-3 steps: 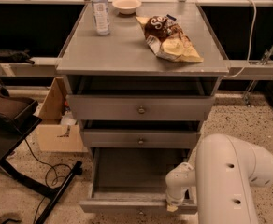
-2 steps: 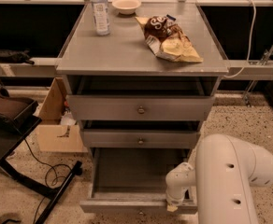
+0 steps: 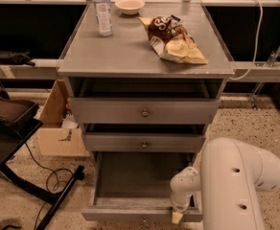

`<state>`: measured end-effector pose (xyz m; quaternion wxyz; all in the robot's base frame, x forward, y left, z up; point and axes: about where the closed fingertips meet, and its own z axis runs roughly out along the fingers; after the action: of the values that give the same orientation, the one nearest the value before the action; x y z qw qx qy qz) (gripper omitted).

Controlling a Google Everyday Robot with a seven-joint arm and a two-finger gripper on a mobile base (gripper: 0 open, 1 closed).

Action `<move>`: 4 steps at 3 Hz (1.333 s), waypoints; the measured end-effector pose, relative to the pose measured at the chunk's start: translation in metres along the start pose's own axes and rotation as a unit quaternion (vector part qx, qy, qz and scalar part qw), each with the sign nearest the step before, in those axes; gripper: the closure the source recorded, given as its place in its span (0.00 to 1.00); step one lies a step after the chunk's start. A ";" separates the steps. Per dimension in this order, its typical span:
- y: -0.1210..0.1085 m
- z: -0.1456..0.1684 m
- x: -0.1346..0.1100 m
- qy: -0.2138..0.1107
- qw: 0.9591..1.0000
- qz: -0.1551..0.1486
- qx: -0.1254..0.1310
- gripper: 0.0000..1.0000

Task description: Open bottom drawer

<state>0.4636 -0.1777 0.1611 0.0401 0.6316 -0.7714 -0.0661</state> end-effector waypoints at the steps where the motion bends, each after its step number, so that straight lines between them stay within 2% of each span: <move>1: 0.001 0.001 0.000 0.000 1.000 0.000 -0.001 0.00; 2: 0.021 0.014 0.008 0.000 1.000 0.010 -0.013 0.00; 3: 0.061 0.032 0.014 0.002 0.999 0.024 -0.049 0.26; 4: 0.061 0.026 0.014 0.002 0.999 0.024 -0.049 0.50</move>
Offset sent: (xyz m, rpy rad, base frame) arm -0.0541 -0.0064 -0.0214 0.0058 0.0534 -0.0459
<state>0.3980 -0.1780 0.1444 0.0743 0.6101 -0.7823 -0.1014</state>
